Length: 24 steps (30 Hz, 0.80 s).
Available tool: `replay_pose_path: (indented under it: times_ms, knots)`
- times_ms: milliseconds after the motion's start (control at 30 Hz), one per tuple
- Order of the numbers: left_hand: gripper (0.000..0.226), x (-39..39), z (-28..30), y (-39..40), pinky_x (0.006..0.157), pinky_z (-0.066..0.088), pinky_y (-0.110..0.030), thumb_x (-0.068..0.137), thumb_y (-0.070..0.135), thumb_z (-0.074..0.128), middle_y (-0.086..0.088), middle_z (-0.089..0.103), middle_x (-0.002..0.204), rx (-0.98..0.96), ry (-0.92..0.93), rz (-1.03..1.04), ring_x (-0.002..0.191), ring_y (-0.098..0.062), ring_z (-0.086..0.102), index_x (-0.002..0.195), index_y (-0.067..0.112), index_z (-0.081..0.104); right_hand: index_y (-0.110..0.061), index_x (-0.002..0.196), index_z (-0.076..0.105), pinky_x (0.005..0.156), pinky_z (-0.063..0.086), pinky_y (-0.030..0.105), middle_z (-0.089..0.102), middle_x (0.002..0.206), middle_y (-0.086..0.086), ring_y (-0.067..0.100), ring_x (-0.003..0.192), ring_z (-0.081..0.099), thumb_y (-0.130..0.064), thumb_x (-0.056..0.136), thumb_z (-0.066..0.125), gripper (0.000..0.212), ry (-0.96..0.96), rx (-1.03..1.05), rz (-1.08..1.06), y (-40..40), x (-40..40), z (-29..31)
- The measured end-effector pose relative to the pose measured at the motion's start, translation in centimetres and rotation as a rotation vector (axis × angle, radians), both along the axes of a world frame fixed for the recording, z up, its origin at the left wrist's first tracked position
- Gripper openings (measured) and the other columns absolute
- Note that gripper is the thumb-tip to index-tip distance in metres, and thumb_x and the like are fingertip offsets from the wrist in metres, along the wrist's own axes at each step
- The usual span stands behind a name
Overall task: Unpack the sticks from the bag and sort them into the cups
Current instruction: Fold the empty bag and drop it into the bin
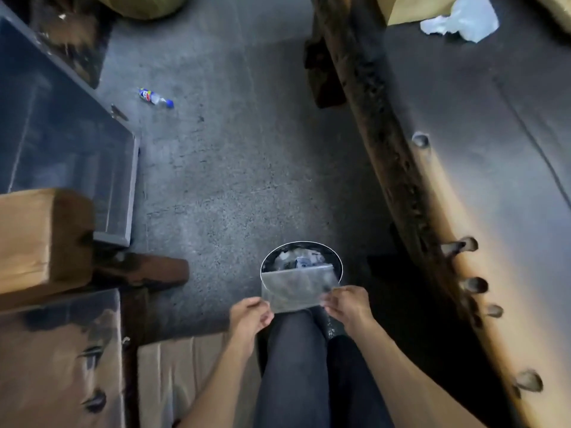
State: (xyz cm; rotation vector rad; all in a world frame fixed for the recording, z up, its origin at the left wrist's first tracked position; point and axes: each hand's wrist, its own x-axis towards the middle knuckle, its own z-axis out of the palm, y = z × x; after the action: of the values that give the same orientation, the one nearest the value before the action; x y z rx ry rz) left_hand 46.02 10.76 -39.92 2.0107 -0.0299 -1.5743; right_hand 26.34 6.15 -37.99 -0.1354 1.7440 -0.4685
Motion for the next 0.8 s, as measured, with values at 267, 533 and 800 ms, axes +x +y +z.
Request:
replay_pose_path:
  times_ms: [267,533,800]
  knots:
    - [0.019,-0.4,-10.3,-1.9,0.044,0.049,-0.016,0.091,-0.006,0.059,-0.013,0.065,0.074,0.008,-0.003,-0.067,0.052,-0.012,0.061,0.106,0.005,0.06,-0.006,0.076,0.055,0.057,0.05,0.029,0.067,0.078,0.017,0.024,0.06,0.061,0.006,0.093,0.047,0.023,0.057,0.032,-0.02,-2.3,-0.1,-10.3]
    - [0.027,-0.1,-8.3,-1.8,0.065,0.054,-0.025,0.094,0.012,0.064,-0.01,0.069,0.095,0.033,0.007,-0.227,0.079,-0.02,0.065,0.12,0.011,0.056,-0.011,0.082,0.055,0.061,0.048,0.029,0.066,0.098,0.017,0.026,0.073,0.064,-0.005,0.097,0.048,0.018,0.054,0.037,0.057,-2.1,-1.3,-7.8]
    - [0.04,-0.5,4.3,-2.2,0.091,0.044,-0.03,0.092,0.012,0.065,-0.015,0.058,0.129,-0.149,-0.236,-0.449,0.102,-0.02,0.057,0.13,0.01,0.054,-0.013,0.091,0.063,0.064,0.046,0.031,0.069,0.088,0.008,0.018,0.068,0.063,-0.008,0.087,0.052,0.013,0.106,-0.149,0.208,-1.7,-0.8,5.0]
